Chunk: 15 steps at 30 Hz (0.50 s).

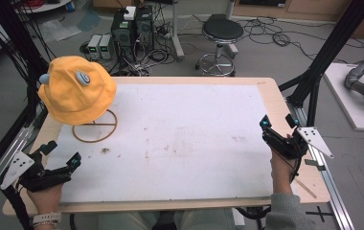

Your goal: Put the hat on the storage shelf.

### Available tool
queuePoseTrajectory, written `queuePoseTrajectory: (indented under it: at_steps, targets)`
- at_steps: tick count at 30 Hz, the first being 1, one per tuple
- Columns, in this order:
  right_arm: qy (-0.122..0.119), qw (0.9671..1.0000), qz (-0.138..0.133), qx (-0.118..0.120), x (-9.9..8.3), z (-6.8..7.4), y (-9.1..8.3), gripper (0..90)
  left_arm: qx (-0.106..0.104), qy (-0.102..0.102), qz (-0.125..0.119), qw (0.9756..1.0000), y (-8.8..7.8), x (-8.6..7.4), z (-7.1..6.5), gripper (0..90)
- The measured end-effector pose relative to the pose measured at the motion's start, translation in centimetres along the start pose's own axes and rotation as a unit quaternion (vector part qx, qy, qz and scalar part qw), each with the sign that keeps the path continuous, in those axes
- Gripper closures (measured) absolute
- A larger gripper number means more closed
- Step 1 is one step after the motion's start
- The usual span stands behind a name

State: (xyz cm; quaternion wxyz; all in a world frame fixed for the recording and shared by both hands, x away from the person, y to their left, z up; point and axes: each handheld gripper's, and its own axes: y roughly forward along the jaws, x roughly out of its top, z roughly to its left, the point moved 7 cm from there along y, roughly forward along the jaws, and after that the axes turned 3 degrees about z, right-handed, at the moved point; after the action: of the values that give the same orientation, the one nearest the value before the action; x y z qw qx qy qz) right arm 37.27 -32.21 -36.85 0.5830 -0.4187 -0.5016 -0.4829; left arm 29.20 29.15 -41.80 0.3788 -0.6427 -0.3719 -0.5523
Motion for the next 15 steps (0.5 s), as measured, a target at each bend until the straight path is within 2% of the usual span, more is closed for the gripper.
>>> queuePoseTrajectory:
  at_steps: [15]
  targets:
    - [-0.001,0.9997,0.006,-0.022,-0.6,-0.89,0.0,13.0,0.003,0.0,-0.003,1.0,-0.19,0.13,0.16,1.7]
